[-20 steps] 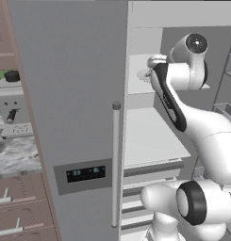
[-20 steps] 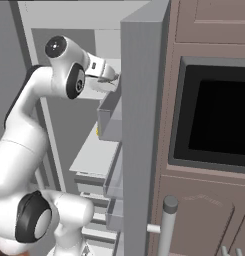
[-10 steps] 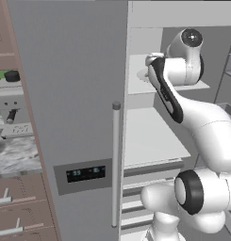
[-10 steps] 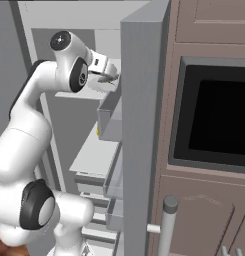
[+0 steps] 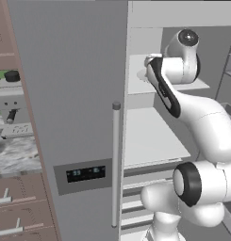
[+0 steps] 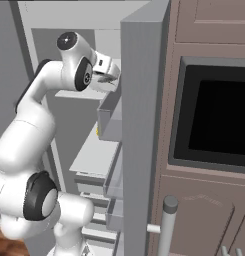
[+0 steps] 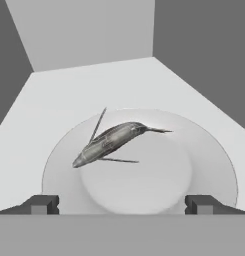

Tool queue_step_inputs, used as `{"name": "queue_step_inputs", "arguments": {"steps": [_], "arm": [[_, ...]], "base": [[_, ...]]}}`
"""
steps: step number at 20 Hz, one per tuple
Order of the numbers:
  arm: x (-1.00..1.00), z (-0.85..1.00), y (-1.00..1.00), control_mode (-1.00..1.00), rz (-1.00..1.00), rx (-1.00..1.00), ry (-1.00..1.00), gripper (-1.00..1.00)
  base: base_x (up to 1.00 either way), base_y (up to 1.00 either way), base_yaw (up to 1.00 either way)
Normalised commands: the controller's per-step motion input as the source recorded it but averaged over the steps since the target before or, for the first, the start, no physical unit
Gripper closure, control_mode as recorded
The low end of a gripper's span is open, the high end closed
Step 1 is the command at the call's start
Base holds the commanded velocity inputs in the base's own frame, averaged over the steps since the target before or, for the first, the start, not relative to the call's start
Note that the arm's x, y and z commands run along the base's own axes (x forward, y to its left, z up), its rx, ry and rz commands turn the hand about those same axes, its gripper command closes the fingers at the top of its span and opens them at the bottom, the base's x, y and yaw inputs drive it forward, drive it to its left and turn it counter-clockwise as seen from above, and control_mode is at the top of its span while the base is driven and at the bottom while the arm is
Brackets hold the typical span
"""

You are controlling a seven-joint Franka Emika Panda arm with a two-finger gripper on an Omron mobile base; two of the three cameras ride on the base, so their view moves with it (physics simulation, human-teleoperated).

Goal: Retrieve the fish from the fridge and place it on the saucepan with marinade on the stove.

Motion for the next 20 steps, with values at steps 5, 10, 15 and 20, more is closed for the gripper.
{"name": "queue_step_inputs", "arguments": {"steps": [5,10,15,20], "arm": [[0.25,-0.06,0.0,-1.0,0.0,0.0,0.01,-1.0],[0.22,-0.04,0.0,-1.0,0.0,0.01,0.04,-1.0],[0.25,-0.02,0.0,-1.0,0.0,0.0,0.05,-1.0],[0.27,-0.08,0.0,-1.0,0.0,0.0,0.01,-1.0]], "base": [[0.0,0.0,0.0],[0.0,0.0,0.0],[0.0,0.0,0.0],[0.0,0.0,0.0]]}}
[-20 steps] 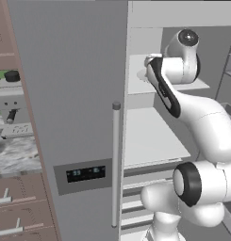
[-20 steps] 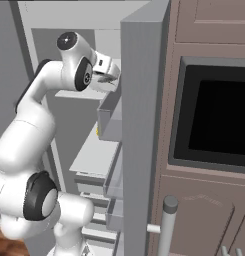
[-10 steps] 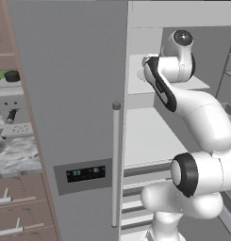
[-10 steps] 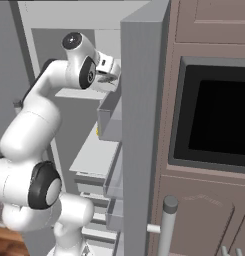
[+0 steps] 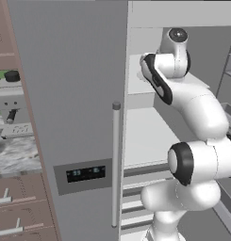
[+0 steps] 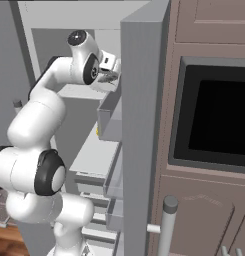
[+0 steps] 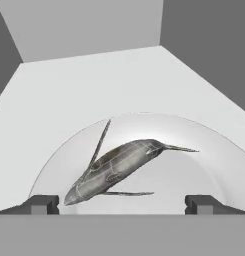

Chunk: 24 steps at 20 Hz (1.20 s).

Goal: Retrieve the fish from the fridge and place it on the saucepan with marinade on the stove.

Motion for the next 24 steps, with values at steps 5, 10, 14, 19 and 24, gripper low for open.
{"name": "queue_step_inputs", "arguments": {"steps": [5,10,14,19,24], "arm": [[0.24,-0.08,0.0,-1.0,0.0,0.0,0.01,-1.0],[0.19,-0.12,0.0,-1.0,0.0,0.0,0.01,-1.0],[0.13,-0.14,0.0,-1.0,0.0,0.0,0.0,-1.0],[0.1,-0.08,0.0,-1.0,0.0,0.0,0.02,-1.0],[0.03,-0.05,0.0,-1.0,0.0,0.0,0.04,-1.0]], "base": [[0.0,0.0,0.0],[0.0,0.0,0.0],[0.0,0.0,0.0],[0.0,0.0,0.0],[0.0,0.0,0.0]]}}
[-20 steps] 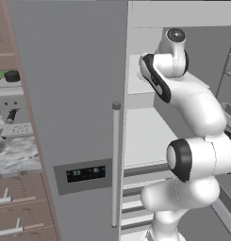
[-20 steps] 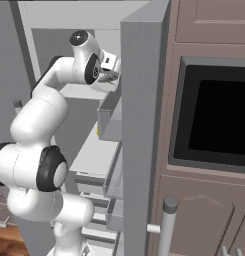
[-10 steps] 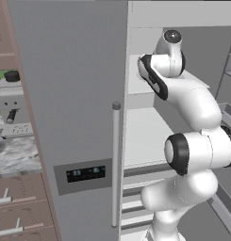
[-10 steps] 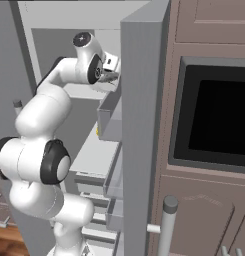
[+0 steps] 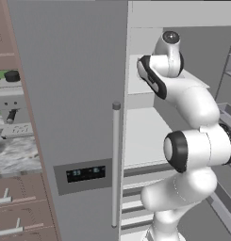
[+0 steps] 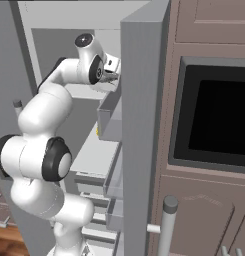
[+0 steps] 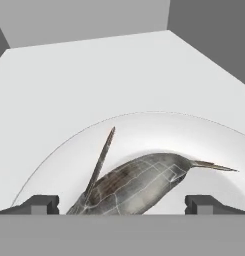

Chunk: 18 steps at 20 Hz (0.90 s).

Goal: Retrieve the fish from the fridge and place it on the saucepan with marinade on the stove.

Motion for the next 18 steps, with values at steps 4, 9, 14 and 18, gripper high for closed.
{"name": "queue_step_inputs", "arguments": {"steps": [4,9,14,18], "arm": [[0.06,-0.06,0.0,-1.0,0.0,0.0,0.02,-1.0],[0.21,-0.16,0.0,-1.0,0.0,0.0,0.0,-1.0],[0.2,-0.14,0.0,-1.0,0.0,0.0,0.0,-1.0],[0.02,-0.03,0.0,-1.0,0.0,0.0,0.0,-1.0]], "base": [[0.0,0.0,0.0],[0.0,0.0,0.0],[0.0,0.0,0.0],[0.0,0.0,0.0]]}}
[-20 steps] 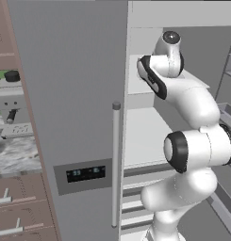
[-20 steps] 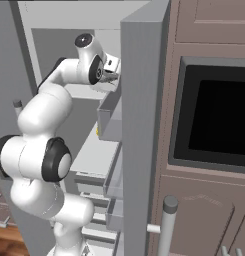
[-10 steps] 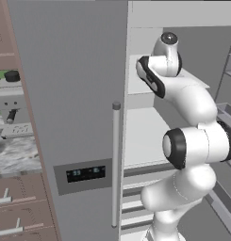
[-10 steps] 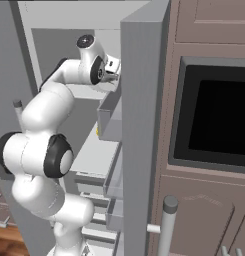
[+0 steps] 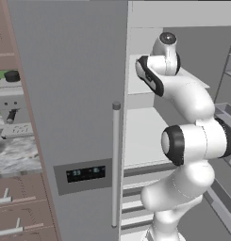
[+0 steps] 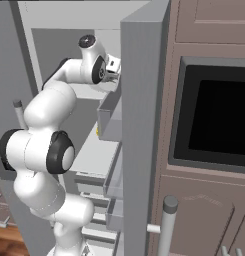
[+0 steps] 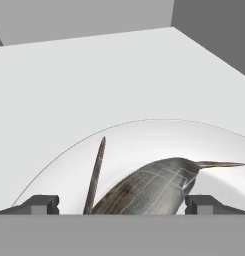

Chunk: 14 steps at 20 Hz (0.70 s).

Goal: Retrieve the fish from the fridge and place it on the saucepan with marinade on the stove.

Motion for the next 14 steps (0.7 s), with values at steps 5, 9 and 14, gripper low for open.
{"name": "queue_step_inputs", "arguments": {"steps": [5,9,14], "arm": [[0.0,0.0,0.0,-1.0,0.0,0.0,0.0,-1.0],[0.0,-0.01,0.0,-1.0,0.0,-0.01,-0.01,-1.0],[0.0,0.0,0.0,-1.0,0.0,0.0,0.0,1.0]], "base": [[0.0,0.0,0.0],[0.0,0.0,0.0],[0.0,0.0,0.0]]}}
